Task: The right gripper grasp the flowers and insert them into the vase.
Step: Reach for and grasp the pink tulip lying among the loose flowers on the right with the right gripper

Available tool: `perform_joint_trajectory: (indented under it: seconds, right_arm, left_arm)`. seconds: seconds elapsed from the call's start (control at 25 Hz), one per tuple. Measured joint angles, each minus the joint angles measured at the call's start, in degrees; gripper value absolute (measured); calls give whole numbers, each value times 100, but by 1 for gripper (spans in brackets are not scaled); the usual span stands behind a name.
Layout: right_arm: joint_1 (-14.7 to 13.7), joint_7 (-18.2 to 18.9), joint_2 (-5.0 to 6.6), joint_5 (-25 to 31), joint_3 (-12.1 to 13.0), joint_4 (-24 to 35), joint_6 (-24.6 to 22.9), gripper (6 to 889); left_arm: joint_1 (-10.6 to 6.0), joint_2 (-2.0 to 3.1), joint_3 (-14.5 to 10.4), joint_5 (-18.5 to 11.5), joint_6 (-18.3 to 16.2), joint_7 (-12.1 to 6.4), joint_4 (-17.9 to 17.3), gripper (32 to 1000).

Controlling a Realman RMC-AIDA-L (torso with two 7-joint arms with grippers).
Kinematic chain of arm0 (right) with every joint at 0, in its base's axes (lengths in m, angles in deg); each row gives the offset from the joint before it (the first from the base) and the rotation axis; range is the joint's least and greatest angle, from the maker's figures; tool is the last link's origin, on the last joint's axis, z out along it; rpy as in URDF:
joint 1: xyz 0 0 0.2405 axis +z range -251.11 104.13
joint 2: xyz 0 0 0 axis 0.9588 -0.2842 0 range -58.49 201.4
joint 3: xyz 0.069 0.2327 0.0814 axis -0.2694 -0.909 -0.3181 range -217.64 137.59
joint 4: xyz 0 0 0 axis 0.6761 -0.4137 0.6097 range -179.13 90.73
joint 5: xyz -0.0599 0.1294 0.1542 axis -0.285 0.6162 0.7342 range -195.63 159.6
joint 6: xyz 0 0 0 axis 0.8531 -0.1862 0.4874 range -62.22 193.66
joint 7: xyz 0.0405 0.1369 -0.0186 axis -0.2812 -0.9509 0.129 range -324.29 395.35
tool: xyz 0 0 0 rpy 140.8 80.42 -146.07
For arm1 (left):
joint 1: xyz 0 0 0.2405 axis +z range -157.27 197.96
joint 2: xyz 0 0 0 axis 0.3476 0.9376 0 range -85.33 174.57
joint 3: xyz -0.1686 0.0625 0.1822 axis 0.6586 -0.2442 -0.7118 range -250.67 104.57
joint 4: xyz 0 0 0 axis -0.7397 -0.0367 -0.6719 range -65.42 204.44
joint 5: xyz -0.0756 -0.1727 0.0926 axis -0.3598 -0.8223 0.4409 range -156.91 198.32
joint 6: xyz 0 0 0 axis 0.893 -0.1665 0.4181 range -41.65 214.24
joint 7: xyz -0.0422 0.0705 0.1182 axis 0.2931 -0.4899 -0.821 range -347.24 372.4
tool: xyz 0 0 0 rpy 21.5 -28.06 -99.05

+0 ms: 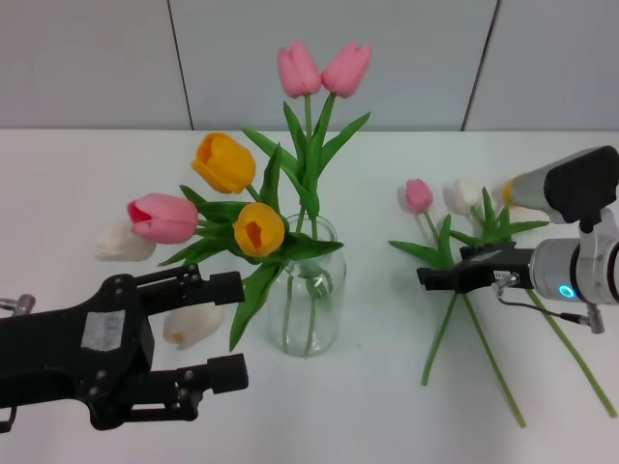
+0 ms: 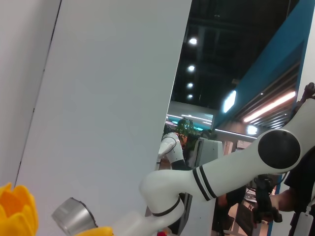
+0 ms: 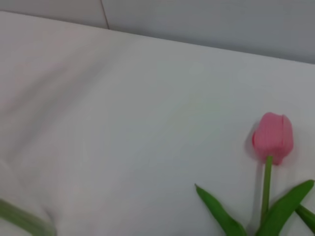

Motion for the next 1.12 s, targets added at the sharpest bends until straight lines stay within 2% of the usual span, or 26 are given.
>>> perform_joint_trajectory:
  seconds: [0.8,1.12]
  right_arm:
    - [-43,104,-6,1,0,-130,-236,852]
    - [-51,81,-9,0,0,-141,-243,644]
  left_arm:
    - [-72,0,0,0,-9,-18,141,831]
    - [-70,0,0,0,-9,-18,141,831]
